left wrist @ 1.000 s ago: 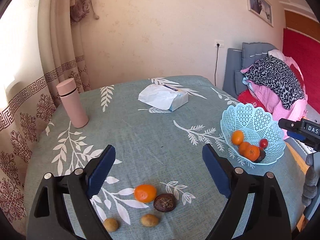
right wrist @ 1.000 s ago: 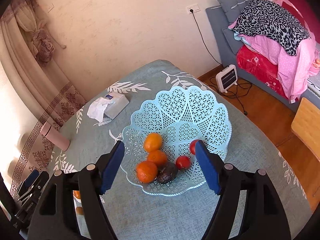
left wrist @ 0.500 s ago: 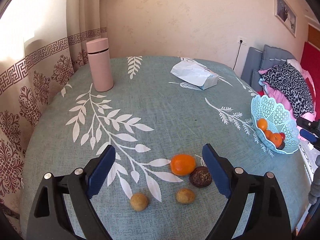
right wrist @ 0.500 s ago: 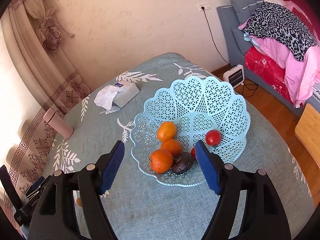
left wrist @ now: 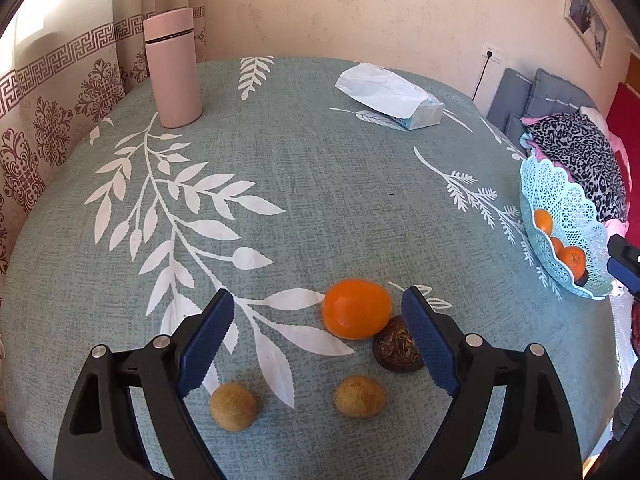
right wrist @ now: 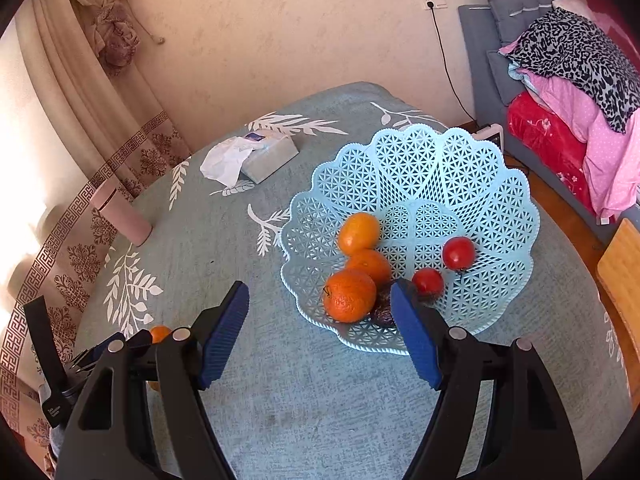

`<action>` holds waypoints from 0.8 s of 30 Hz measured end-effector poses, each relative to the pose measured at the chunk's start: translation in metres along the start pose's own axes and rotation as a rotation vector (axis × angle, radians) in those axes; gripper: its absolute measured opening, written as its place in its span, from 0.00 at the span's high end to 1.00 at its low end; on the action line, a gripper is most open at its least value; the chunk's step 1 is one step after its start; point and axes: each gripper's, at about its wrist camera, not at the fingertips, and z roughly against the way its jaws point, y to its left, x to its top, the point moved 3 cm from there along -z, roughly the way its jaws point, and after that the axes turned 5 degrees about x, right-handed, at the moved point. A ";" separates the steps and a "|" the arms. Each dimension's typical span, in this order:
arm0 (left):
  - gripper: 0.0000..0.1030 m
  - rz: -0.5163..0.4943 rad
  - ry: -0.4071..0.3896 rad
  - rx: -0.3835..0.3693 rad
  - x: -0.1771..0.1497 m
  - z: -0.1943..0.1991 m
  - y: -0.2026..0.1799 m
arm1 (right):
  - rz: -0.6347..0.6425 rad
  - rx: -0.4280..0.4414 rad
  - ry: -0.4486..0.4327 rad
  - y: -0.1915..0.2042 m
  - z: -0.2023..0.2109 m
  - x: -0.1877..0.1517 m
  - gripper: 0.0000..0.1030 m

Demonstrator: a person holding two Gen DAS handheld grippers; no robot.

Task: Organize fruits
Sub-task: 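Grasp another orange on the table with the left tool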

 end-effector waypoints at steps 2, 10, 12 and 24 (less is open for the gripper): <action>0.27 -0.001 0.019 -0.007 -0.001 -0.007 -0.004 | 0.006 0.001 0.007 0.001 -0.002 -0.001 0.28; 0.54 -0.009 0.043 -0.050 -0.006 -0.020 -0.017 | 0.038 0.002 0.042 0.009 -0.014 -0.009 0.27; 0.59 -0.004 0.029 -0.049 -0.008 -0.018 -0.017 | 0.047 0.004 0.049 0.011 -0.017 -0.011 0.27; 0.59 0.101 -0.121 0.017 -0.002 0.012 0.021 | 0.161 0.054 0.110 0.048 -0.040 -0.038 0.27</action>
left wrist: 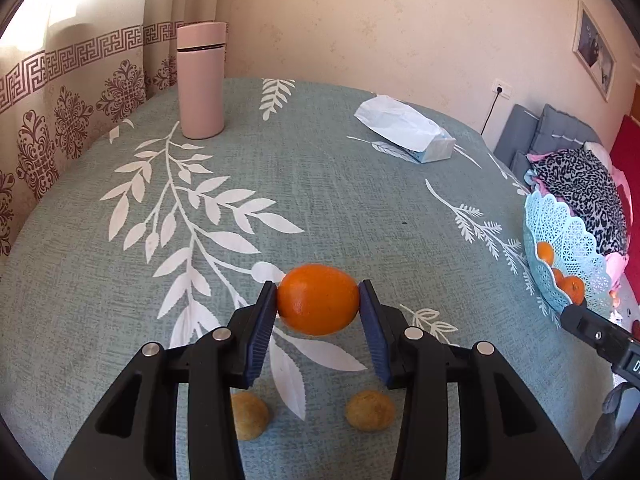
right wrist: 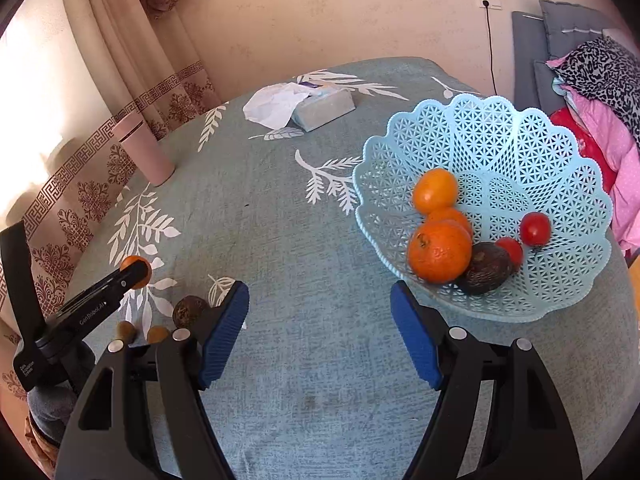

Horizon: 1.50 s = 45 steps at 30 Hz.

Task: Organize fruits
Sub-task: 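Grasp another orange on the table with the left tool, then drop a second dark fruit in the basket with the right tool while the left holds the orange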

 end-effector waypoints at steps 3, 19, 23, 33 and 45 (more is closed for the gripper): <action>0.59 0.025 -0.013 0.039 0.002 0.000 0.014 | 0.020 0.017 0.028 0.014 -0.009 -0.003 0.27; 0.59 0.143 -0.015 0.070 0.007 0.003 0.048 | -0.027 0.175 0.254 0.083 -0.079 -0.013 0.32; 0.59 0.153 -0.012 0.066 0.006 0.003 0.050 | 0.001 0.142 0.266 0.096 -0.093 -0.016 0.43; 0.59 0.159 -0.012 0.059 0.006 0.004 0.049 | 0.140 0.023 0.199 0.111 -0.090 -0.022 0.59; 0.59 0.142 -0.018 0.046 0.005 0.007 0.043 | 0.016 -0.089 0.004 0.049 -0.021 0.014 0.59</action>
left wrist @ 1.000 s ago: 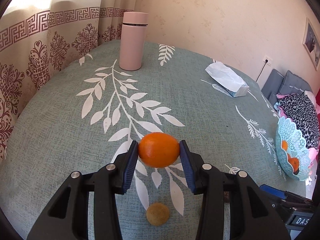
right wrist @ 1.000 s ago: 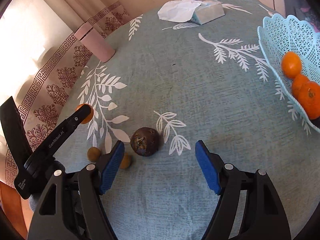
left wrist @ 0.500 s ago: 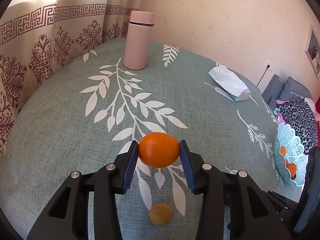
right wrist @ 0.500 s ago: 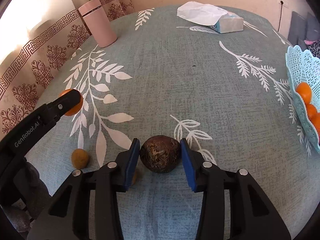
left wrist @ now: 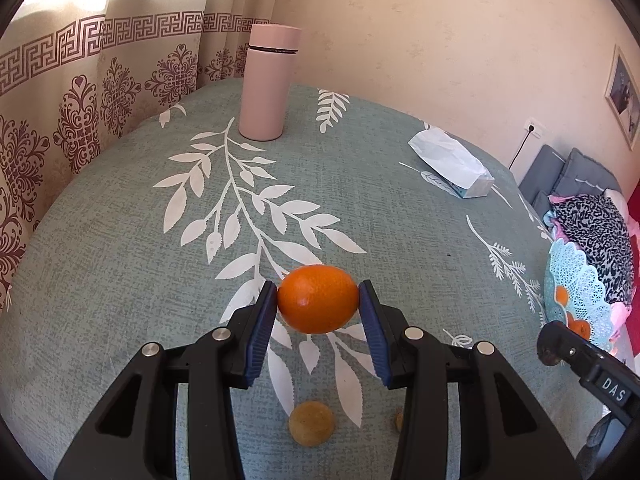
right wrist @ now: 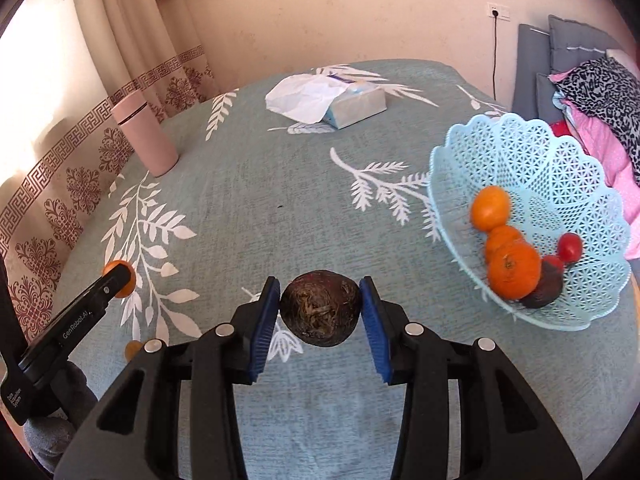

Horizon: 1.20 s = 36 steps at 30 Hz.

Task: Organize fruits
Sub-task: 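Drop a second dark fruit in the basket with the right tool while the left holds the orange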

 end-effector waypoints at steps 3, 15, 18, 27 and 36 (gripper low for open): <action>0.59 -0.005 0.000 -0.001 -0.001 0.000 -0.001 | -0.050 -0.034 -0.044 -0.026 0.018 0.006 0.59; 0.59 -0.020 0.004 -0.002 -0.004 -0.002 -0.005 | -0.251 -0.140 -0.105 -0.121 0.051 0.013 0.59; 0.59 -0.024 0.005 -0.003 -0.004 -0.002 -0.006 | -0.279 -0.119 -0.082 -0.129 0.043 0.011 0.59; 0.59 -0.033 0.007 -0.007 -0.005 -0.002 -0.009 | -0.265 -0.087 -0.100 -0.138 0.027 0.015 0.58; 0.59 -0.045 0.009 -0.012 -0.007 -0.003 -0.012 | -0.271 -0.287 -0.181 -0.165 0.051 0.016 0.58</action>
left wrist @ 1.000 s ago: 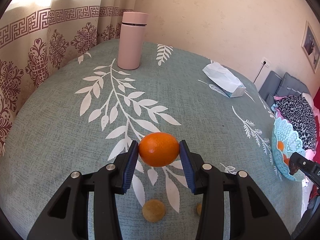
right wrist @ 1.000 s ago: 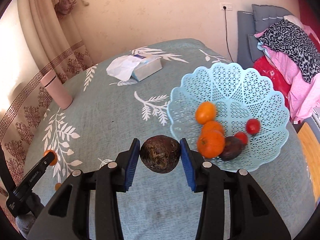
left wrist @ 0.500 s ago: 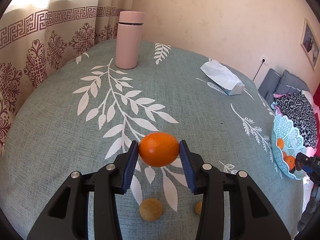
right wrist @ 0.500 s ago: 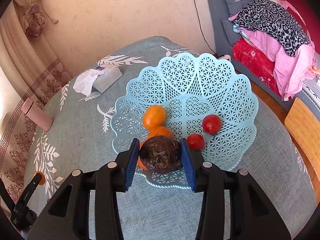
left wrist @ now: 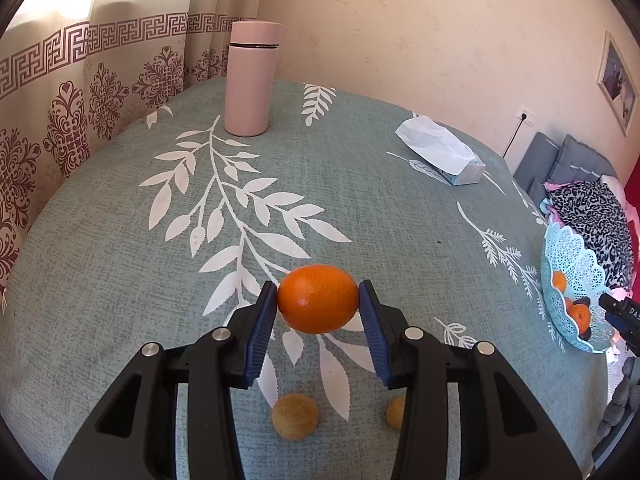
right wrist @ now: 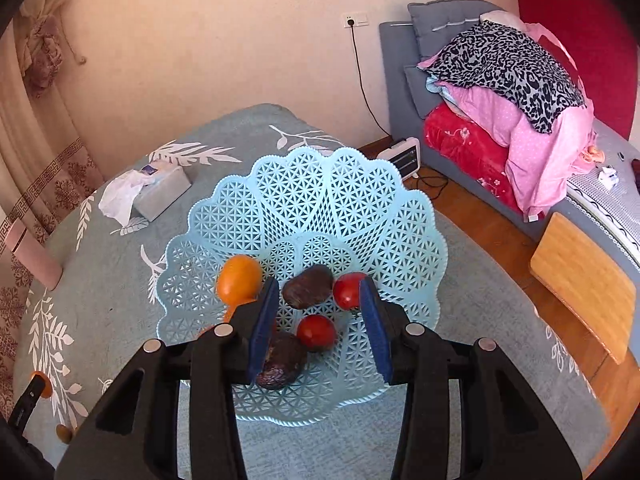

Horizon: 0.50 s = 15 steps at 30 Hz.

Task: Organize fruits
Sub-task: 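Drop a second dark fruit in the basket with the right tool while the left holds the orange, then carry the orange into the blue basket and open the left tool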

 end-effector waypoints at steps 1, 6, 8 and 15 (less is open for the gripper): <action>0.59 -0.004 0.000 -0.001 0.000 0.000 -0.001 | -0.007 0.012 0.000 -0.001 0.002 0.000 0.58; 0.59 -0.015 0.004 -0.002 -0.002 -0.001 -0.004 | -0.011 0.124 0.029 0.012 0.012 -0.005 0.57; 0.59 -0.014 0.004 -0.003 -0.003 0.000 -0.004 | -0.017 0.192 0.074 0.021 0.011 -0.010 0.57; 0.59 -0.011 0.003 -0.003 -0.002 0.000 -0.003 | -0.083 0.374 0.212 0.047 0.004 -0.026 0.57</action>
